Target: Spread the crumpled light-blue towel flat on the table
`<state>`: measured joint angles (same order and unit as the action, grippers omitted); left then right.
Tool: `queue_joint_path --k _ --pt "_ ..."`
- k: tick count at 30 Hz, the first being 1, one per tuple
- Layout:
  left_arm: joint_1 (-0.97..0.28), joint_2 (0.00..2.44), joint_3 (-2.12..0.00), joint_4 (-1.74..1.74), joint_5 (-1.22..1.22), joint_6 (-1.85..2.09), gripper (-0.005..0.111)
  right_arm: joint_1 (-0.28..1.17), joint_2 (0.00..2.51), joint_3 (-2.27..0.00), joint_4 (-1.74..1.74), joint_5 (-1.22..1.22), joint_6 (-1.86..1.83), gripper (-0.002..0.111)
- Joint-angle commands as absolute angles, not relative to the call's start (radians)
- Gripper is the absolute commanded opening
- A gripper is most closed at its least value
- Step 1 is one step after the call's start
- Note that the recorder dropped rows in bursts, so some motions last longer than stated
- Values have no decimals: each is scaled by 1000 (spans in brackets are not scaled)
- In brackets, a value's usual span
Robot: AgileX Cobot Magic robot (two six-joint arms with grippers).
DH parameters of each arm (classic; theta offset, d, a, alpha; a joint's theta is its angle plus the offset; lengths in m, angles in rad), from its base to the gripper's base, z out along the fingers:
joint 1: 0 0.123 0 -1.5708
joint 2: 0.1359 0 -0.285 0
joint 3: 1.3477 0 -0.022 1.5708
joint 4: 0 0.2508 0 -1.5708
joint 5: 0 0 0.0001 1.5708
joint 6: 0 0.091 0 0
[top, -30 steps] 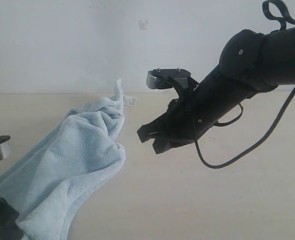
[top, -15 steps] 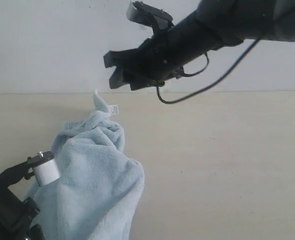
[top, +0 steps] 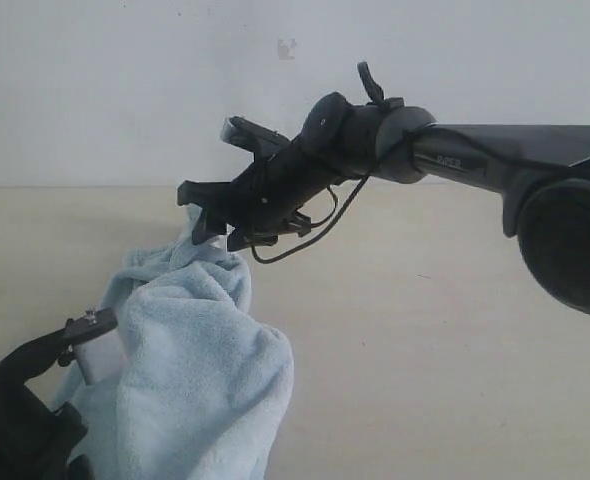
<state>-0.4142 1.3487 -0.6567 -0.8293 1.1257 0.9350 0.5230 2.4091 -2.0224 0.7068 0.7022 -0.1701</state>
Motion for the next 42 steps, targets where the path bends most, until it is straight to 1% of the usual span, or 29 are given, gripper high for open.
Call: queue_joint_path --k 1,3,4,5,6,7,12,15,18,26,30,37,39,40,42 --pt "-420 1349 -653 -848 1085 942 4 523 2444 -2036 709 628 -183 50" --pt "-420 1349 -653 -848 1074 942 4 523 2450 -2036 723 589 -208 49" --pt "-420 1349 -653 -848 1074 942 4 523 2451 -2036 728 577 -228 44" --pt "-420 1349 -653 -848 1074 942 4 523 2451 -2036 732 573 -234 32" --pt "-420 1349 -653 -848 1074 942 4 523 2451 -2036 740 572 -236 12" --pt "-420 1349 -653 -848 1075 944 4 523 2451 -2036 751 572 -236 0" --pt "-420 1349 -653 -846 1073 950 4 523 2442 -2036 750 599 -234 0" --pt "-420 1349 -653 -836 1069 950 4 518 2416 -2036 741 665 -234 0" --pt "-420 1349 -653 -790 1067 950 4 518 2366 -2036 649 743 -216 0" --pt "-420 1349 -653 -666 992 837 4 518 2197 -2036 261 1029 -121 0" --pt "-420 1349 -653 -638 990 795 4 518 2155 -2036 224 1219 -147 0" --pt "-420 1349 -653 -670 990 795 4 521 2191 -2036 270 1221 -148 0" --pt "-420 1349 -653 -672 990 795 4 521 2209 -2036 329 1163 -155 0" --pt "-420 1349 -653 -672 990 795 4 521 2218 -2036 397 1123 -185 1" --pt "-420 1349 -653 -676 985 795 4 521 2232 -2036 508 1047 -242 8"
